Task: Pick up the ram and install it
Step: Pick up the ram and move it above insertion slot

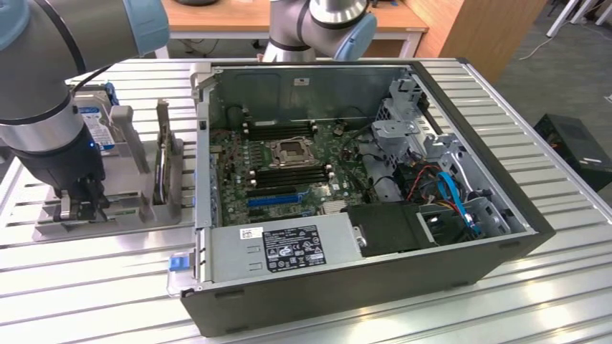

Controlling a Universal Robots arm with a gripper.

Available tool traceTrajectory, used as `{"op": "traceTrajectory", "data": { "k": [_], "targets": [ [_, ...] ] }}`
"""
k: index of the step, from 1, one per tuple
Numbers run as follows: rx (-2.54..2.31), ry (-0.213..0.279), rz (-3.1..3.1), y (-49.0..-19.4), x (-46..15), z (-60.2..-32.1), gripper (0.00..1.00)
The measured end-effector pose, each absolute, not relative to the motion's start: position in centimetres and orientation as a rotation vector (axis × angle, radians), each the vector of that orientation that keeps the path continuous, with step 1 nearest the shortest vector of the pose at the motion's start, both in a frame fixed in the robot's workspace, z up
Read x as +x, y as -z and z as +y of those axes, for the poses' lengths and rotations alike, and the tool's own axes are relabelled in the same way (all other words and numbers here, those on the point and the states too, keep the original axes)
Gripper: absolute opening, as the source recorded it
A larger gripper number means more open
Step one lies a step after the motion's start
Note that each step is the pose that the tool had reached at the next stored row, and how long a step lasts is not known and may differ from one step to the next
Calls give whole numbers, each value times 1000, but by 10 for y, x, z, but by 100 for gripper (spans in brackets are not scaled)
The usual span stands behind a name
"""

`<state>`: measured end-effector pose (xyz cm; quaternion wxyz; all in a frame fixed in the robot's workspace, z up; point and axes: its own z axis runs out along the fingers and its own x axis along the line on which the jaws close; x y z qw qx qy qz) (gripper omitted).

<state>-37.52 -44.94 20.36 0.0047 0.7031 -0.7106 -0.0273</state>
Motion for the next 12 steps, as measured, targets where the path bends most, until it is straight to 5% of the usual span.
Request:
{"op": "traceTrajectory", "data": {
  "k": [12],
  "targets": [
    [2203,86,-2225,-203,-374,-451,31]
  ]
}}
